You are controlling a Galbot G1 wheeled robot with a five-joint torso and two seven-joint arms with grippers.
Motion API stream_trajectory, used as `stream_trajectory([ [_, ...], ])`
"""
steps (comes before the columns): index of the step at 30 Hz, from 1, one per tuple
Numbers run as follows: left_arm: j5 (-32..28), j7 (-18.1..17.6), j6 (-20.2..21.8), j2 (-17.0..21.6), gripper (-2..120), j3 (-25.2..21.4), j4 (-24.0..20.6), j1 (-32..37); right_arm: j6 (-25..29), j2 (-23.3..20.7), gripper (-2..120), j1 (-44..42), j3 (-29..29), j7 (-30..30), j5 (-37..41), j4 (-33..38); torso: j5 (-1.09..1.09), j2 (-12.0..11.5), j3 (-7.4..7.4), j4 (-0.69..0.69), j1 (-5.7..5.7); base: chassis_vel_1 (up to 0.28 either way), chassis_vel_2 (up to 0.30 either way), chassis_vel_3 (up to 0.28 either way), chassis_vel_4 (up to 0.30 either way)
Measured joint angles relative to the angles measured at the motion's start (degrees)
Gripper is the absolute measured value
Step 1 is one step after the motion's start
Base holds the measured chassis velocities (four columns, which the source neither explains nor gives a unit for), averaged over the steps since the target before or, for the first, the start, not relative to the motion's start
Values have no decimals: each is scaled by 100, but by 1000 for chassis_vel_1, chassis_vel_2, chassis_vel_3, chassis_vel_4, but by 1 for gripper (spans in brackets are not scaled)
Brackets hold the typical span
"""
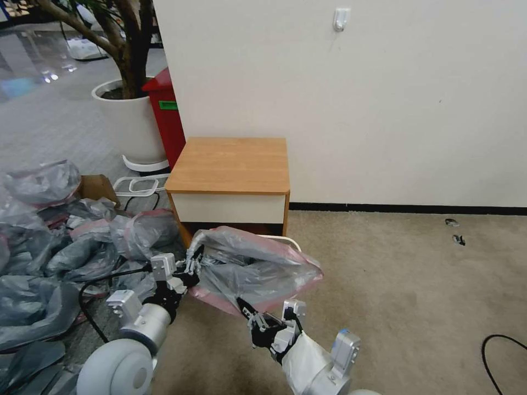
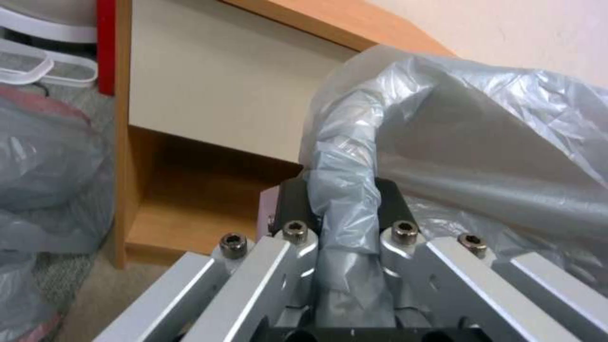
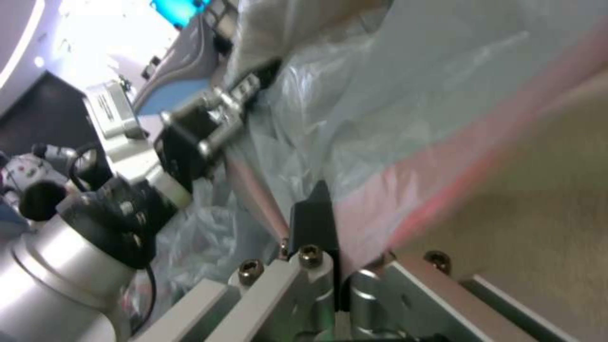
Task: Pick up the garbage bag from the table and place it over the trash can.
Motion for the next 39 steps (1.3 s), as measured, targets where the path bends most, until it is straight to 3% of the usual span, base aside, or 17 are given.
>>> stream_trajectory([
  [14,-460,-142,166,-2,8,-5,-114,14,109,-23,0,194,204,-48,-57,-474,0,0,0,0,0,0,0,0,0],
  [25,-697,-243,330,-1,8,24,-247,8,154,-342,0,540,652,-116,-9,-813,0,0,0,0,0,0,0,0,0],
  [35,-817,-281,423,-38,8,-3,-324,87,204,-447,0,622,684,-165,-182,-961,0,0,0,0,0,0,0,0,0],
  [39,-820,-314,482,-41,8,-29,-363,114,398,-588,10,575,802,-319,-733,-1029,3,0,0,0,0,0,0,0,0],
])
